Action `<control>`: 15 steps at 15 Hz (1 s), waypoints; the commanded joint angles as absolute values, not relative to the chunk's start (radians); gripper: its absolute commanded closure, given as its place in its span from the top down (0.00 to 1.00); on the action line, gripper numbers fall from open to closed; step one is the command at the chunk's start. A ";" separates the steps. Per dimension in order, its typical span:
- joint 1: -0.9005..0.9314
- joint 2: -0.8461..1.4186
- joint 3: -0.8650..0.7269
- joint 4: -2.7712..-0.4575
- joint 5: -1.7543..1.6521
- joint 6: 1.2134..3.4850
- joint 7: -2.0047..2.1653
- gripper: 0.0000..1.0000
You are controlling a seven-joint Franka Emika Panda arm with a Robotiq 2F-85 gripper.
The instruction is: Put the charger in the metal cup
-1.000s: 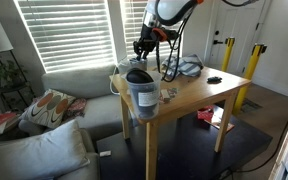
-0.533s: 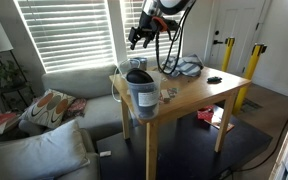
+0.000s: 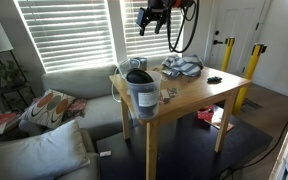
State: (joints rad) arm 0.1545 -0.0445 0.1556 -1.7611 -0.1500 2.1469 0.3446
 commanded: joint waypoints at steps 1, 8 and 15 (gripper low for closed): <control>0.155 -0.128 0.176 -1.721 -0.161 1.873 0.386 1.00; 0.144 -0.229 0.182 -1.666 -0.109 1.464 0.319 1.00; 0.139 -0.226 0.190 -1.660 -0.125 1.407 0.290 1.00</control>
State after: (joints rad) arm 0.1482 -0.2282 0.1814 -1.6660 -0.1267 1.4112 0.2906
